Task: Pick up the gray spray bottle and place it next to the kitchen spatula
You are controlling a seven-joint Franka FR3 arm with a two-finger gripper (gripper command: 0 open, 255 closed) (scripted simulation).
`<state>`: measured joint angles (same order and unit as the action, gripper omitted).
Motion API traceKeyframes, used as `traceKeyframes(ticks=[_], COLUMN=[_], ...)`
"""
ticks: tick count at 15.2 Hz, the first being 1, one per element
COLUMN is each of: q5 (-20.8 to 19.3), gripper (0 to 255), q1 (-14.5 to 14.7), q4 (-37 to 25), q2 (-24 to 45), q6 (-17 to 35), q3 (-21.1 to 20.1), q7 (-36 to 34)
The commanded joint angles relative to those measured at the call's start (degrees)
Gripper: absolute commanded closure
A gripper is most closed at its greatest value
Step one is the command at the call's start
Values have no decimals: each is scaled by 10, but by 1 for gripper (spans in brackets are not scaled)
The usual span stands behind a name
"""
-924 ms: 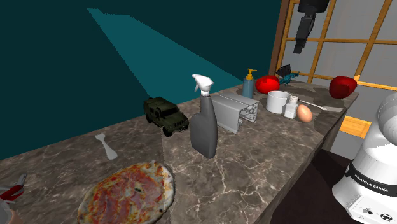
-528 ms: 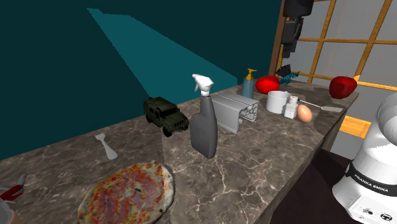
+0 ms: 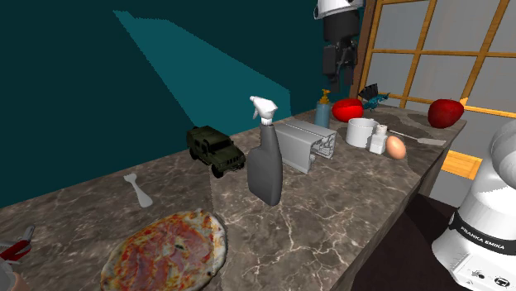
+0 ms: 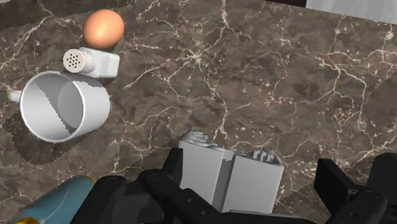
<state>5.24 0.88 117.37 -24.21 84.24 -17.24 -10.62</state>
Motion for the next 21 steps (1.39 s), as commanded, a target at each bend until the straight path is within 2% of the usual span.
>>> traceKeyframes(ticks=[1,10,18,19,21], q5=[10,30,31,31,35], gripper=[0,0,0,0,0], q1=[1,29,93,96,93], q4=[-30,-196,-405,-410,-381], q2=[45,272,500,505,494], q6=[-6,-33,-79,-81,-62], q3=[-18,-83,-102,-101,-102], q7=[-33,-184,-307,-309,-306])
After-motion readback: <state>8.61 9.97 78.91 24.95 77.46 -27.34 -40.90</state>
